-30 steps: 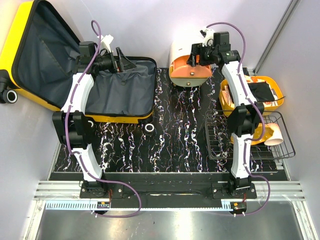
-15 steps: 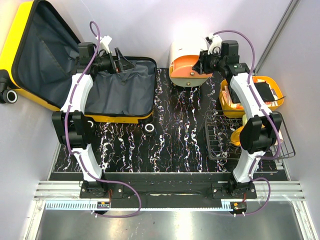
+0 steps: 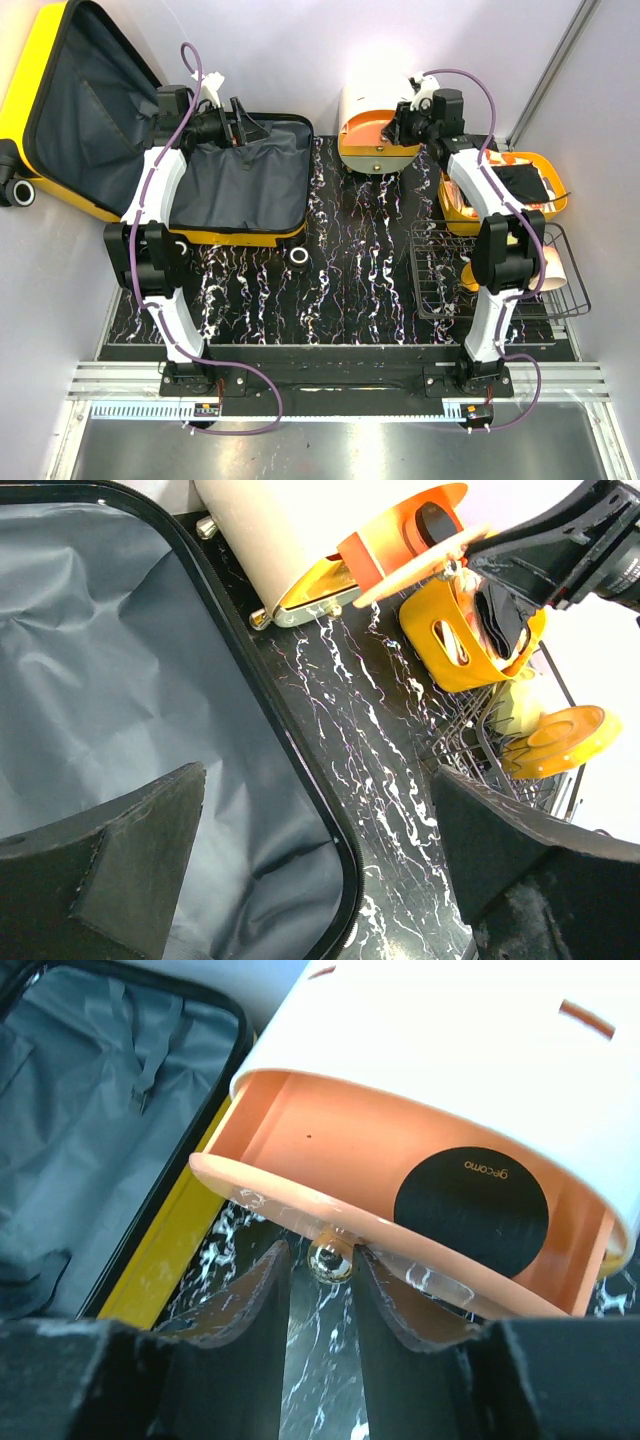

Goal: Open, take out, and arrange the luggage

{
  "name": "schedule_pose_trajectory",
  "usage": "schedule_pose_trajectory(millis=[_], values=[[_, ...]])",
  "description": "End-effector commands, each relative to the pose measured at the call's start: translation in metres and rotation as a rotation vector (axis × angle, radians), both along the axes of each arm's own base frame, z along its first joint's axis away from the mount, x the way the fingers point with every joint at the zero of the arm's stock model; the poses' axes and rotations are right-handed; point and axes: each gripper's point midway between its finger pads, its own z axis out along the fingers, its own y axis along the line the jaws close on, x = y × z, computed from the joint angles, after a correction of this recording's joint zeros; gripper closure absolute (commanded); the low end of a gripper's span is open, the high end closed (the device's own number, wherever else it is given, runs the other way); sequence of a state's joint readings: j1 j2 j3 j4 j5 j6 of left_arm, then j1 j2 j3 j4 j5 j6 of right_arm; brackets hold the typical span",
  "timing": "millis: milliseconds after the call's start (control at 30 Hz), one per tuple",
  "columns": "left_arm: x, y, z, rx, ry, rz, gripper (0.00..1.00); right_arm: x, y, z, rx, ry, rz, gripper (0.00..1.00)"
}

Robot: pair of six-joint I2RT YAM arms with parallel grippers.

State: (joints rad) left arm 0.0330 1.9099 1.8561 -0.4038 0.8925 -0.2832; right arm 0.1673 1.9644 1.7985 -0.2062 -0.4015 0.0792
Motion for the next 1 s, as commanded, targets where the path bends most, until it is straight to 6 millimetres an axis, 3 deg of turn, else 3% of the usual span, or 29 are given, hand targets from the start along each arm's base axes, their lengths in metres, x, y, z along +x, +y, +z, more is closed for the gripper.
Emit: schedule_pose_trajectory(millis=[0,233,400,467,600,633,667,800,967], values=[[-0.006,0.006,0.027,0.033,-0.096,0.019,0.01,0.036,0.001,0.034,0.052,-0.203,-0.046,0.59],[0.0,0.01,0.022,0.057,-0.102,0.034,0.01,0.065,0.0,0.034,0.045,-0.284,-0.073,0.56],[0.003,0.01,0.018,0.063,-0.096,0.038,0.01,0.065,-0.003,0.041,0.007,-0.323,-0.075,0.52],[0.003,0.01,0.018,0.064,-0.096,0.036,0.01,0.057,0.001,0.055,-0.002,-0.347,-0.03,0.5],[0.004,0.01,0.016,0.069,-0.094,0.034,0.01,0.014,0.036,0.118,0.04,-0.472,0.164,0.48],[0.003,0.01,0.015,0.069,-0.092,0.034,0.01,0.009,0.043,0.125,0.015,-0.507,0.184,0.43],[0.004,0.01,0.013,0.067,-0.084,0.034,0.01,0.001,0.064,0.126,-0.056,-0.558,0.233,0.41],[0.007,0.009,0.011,0.045,-0.073,0.033,0.01,0.008,0.101,0.118,-0.27,-0.661,0.265,0.29],[0.007,0.009,0.012,0.044,-0.077,0.035,0.01,0.038,0.123,0.098,-0.448,-0.663,0.247,0.19]])
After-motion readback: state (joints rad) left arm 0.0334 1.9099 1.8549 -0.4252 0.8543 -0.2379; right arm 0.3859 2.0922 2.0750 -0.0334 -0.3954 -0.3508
